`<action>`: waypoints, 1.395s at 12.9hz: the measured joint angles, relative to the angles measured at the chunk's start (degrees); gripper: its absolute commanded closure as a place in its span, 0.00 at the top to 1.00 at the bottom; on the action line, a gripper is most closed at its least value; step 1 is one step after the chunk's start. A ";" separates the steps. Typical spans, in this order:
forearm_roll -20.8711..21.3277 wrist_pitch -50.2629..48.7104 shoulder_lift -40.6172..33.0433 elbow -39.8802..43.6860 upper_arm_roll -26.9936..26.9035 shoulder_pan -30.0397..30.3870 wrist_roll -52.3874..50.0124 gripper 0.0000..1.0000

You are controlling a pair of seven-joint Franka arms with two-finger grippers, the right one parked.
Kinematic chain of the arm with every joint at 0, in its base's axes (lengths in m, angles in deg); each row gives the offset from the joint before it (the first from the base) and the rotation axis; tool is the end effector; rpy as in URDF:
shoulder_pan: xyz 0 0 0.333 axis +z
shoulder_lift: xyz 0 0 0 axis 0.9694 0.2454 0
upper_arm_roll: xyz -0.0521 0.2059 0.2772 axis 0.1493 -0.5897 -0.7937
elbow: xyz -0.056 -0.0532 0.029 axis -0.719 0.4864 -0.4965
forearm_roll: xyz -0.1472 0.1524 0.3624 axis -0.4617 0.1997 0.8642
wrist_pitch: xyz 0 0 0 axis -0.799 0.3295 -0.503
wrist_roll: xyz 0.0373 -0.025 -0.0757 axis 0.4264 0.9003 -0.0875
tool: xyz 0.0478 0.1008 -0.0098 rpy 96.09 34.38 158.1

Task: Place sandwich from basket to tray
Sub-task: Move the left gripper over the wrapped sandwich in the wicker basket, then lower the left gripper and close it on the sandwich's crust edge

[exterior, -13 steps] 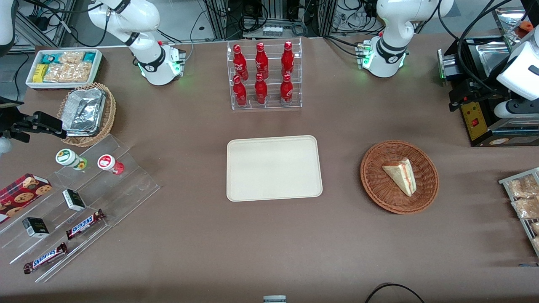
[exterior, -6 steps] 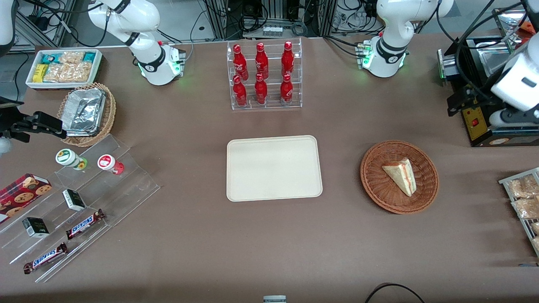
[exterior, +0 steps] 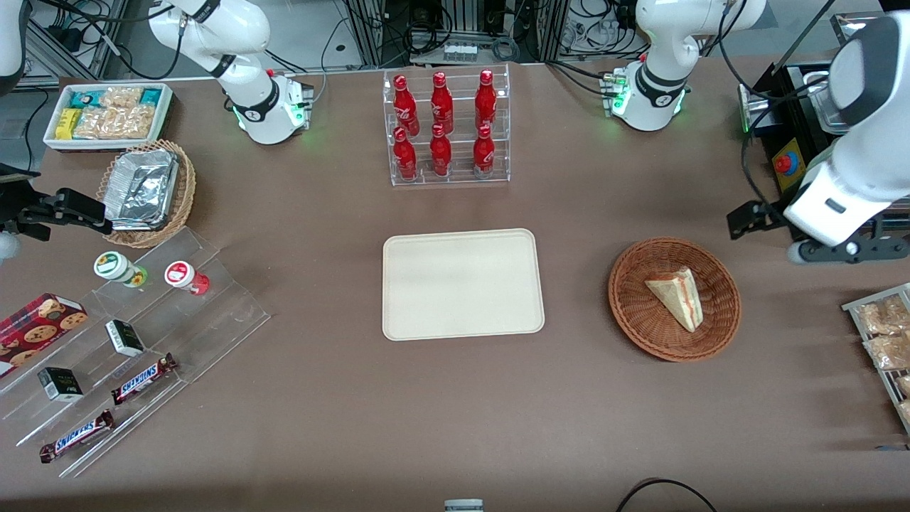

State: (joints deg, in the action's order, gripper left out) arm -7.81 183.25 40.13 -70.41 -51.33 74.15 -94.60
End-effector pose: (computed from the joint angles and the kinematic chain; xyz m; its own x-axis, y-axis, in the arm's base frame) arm 0.5970 -0.0480 0.5535 0.9965 0.0598 -0.0588 0.0571 -0.9973 -0.0461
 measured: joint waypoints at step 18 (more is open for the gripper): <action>0.01 37.88 3.56 -30.07 -0.02 0.01 -23.89 1.00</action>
State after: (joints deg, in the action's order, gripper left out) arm -7.80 221.13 43.69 -100.48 -51.35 74.16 -118.49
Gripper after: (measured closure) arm 0.000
